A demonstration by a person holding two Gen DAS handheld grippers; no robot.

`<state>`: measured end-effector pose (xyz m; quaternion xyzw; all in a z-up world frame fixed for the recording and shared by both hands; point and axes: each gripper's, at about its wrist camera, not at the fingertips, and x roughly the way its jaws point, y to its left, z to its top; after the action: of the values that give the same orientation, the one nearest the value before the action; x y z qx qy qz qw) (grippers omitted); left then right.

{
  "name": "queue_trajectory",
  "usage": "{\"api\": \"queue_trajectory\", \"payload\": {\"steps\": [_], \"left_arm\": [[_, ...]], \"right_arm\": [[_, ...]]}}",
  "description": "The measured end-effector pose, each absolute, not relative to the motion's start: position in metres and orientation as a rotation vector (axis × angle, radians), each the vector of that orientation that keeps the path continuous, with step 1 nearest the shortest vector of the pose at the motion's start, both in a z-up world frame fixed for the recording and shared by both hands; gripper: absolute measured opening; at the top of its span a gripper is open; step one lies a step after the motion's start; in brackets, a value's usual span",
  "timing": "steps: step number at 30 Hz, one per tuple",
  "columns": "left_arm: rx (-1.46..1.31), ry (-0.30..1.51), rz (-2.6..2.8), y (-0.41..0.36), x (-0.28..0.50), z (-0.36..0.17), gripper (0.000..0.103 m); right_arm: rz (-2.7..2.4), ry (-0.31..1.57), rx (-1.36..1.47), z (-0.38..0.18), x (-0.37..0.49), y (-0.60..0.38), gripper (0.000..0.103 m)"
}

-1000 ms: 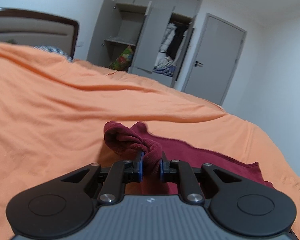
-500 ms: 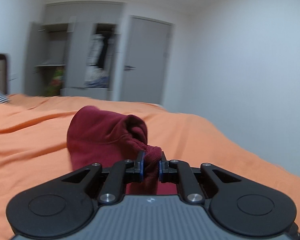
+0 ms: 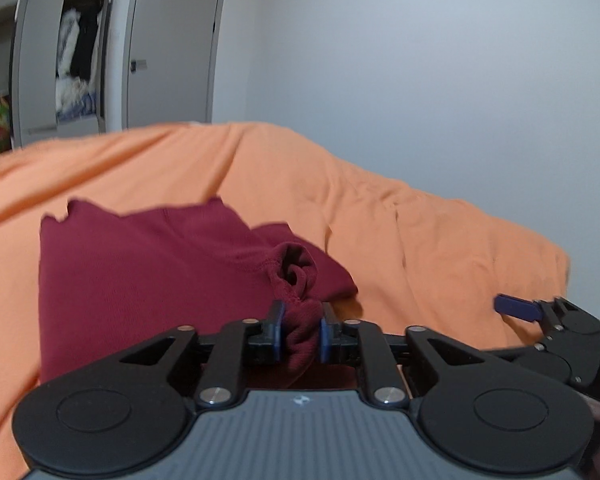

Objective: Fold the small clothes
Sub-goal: 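Lift the shirt edge with the left tool and fold it over the bundle, then open the left tool and release the folded edge onto the bundle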

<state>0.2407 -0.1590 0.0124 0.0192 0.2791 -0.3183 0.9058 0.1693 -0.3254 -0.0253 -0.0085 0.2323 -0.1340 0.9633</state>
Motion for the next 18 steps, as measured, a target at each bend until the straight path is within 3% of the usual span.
{"api": "queue_trajectory", "payload": {"steps": [1, 3, 7, 9, 13, 18], "left_arm": [[0.011, 0.586, -0.669, -0.152, 0.242, 0.013, 0.033], [-0.043, 0.591, -0.688, -0.137, 0.243, 0.014, 0.065], [-0.064, 0.522, -0.657, -0.120, 0.230, 0.024, 0.076], [-0.053, 0.475, -0.609, -0.113, 0.223, 0.027, 0.094], [-0.105, 0.444, -0.492, -0.091, 0.222, 0.036, 0.103], [-0.224, 0.488, -0.289, -0.045, 0.242, 0.031, 0.103]], "right_arm": [[-0.266, 0.468, -0.015, -0.025, 0.169, -0.326, 0.103], [-0.260, 0.469, -0.012, -0.021, 0.173, -0.320, 0.103], [-0.245, 0.471, -0.012, -0.021, 0.179, -0.316, 0.103], [-0.234, 0.470, -0.007, -0.020, 0.181, -0.314, 0.103], [-0.189, 0.444, 0.018, -0.011, 0.186, -0.312, 0.103], [-0.068, 0.422, 0.135, 0.003, 0.208, -0.314, 0.103]]}}
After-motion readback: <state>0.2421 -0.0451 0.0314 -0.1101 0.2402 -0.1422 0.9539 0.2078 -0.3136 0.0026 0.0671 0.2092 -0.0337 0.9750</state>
